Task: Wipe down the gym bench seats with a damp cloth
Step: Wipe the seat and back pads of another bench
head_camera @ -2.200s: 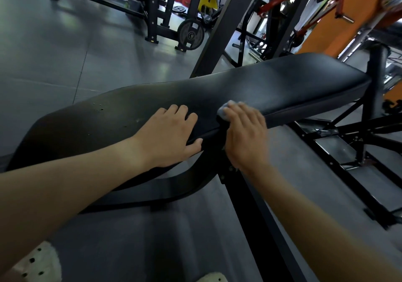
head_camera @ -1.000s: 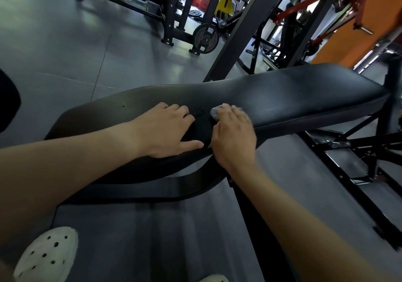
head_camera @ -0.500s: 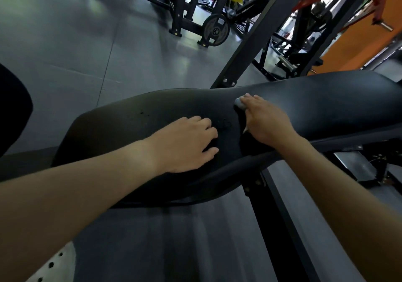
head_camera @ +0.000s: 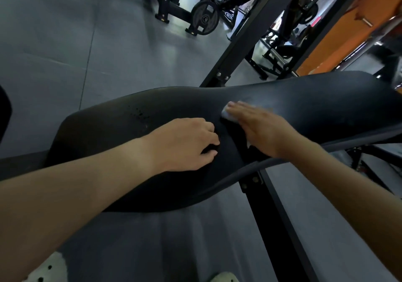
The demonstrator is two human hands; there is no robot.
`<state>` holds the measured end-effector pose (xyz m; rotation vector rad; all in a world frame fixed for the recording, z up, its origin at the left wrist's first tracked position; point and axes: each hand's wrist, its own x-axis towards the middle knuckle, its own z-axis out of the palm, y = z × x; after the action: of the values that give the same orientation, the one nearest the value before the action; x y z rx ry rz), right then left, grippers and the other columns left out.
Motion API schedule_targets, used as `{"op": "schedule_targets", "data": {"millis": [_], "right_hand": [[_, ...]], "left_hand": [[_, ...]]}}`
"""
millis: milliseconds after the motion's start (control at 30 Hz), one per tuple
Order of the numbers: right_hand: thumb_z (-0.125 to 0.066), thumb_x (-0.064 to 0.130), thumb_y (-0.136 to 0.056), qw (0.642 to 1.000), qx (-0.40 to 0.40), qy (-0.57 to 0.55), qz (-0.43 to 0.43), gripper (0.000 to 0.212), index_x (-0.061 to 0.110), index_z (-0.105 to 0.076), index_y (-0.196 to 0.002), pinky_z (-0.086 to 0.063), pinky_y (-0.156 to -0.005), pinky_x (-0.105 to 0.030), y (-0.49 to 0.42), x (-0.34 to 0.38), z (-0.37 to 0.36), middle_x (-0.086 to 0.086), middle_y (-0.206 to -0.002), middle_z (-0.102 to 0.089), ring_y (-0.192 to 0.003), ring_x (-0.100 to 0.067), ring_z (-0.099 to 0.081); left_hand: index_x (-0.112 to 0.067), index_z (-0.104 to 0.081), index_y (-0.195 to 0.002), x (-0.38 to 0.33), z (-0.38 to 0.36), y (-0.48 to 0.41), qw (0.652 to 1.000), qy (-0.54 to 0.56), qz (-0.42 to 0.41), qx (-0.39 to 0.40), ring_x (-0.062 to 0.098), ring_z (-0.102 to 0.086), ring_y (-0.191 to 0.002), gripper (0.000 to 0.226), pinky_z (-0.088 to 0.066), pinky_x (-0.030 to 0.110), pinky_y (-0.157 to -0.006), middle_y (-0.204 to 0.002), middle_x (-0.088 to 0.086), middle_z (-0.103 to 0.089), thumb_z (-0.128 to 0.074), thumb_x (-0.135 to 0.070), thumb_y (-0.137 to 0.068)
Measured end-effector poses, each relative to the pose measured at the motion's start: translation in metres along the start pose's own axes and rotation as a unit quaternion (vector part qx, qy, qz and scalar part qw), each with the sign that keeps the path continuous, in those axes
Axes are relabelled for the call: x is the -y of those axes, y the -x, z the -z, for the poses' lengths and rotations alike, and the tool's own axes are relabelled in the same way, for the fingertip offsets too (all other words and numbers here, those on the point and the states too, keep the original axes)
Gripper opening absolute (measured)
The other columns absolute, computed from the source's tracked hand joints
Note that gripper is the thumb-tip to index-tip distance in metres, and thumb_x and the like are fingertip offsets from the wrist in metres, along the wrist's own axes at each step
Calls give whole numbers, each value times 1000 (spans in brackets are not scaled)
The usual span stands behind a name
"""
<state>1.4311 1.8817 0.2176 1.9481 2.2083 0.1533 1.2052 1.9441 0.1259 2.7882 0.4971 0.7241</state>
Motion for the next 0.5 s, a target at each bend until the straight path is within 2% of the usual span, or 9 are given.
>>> {"op": "schedule_targets", "data": {"millis": [100,200,267,367,500], "right_hand": [[-44,14,-105,990,-32,-19,-135,57,26,-31,-159,-15,-124,-34,-17,-18,6,10,-167,-24,-155,-11,-17],[-50,10,-101,982,-56,-34,-179,60,19,-34,-158,-13,-125,-37,-31,-10,-5,1,-167,-25,-155,-21,-18],[-55,8,-98,983,-62,-36,-168,63,15,-35,-157,-15,-126,-40,-35,4,-13,-4,-167,-26,-155,-26,-20],[-58,8,-96,990,-47,-38,-128,67,17,-33,-157,-16,-126,-40,-28,30,-22,-3,-168,-24,-155,-25,-19],[-62,7,-94,999,-15,-16,-29,73,19,-30,-159,-18,-126,-41,3,51,-31,-3,-168,-22,-156,-23,-18]], "left_hand": [[-30,-53,-148,-5,-2,9,999,-24,-7,24,11,-51,-129,50,-47,36,-106,-146,-7,-55,-40,-52,-105],[-28,-41,-156,-11,-4,19,998,-45,5,34,13,-40,-142,57,-39,36,-114,-162,-5,-38,-35,-53,-106],[-26,-34,-159,-14,-5,23,998,-41,20,44,15,-34,-148,59,-34,37,-119,-168,-3,-29,-34,-53,-107],[-25,-31,-161,-19,-5,30,997,-41,33,58,17,-28,-153,60,-27,40,-124,-170,0,-23,-33,-52,-107],[-23,-41,-155,-24,-5,40,997,-67,26,31,21,-38,-146,56,-32,41,-120,-163,3,-34,-36,-49,-106]]}}
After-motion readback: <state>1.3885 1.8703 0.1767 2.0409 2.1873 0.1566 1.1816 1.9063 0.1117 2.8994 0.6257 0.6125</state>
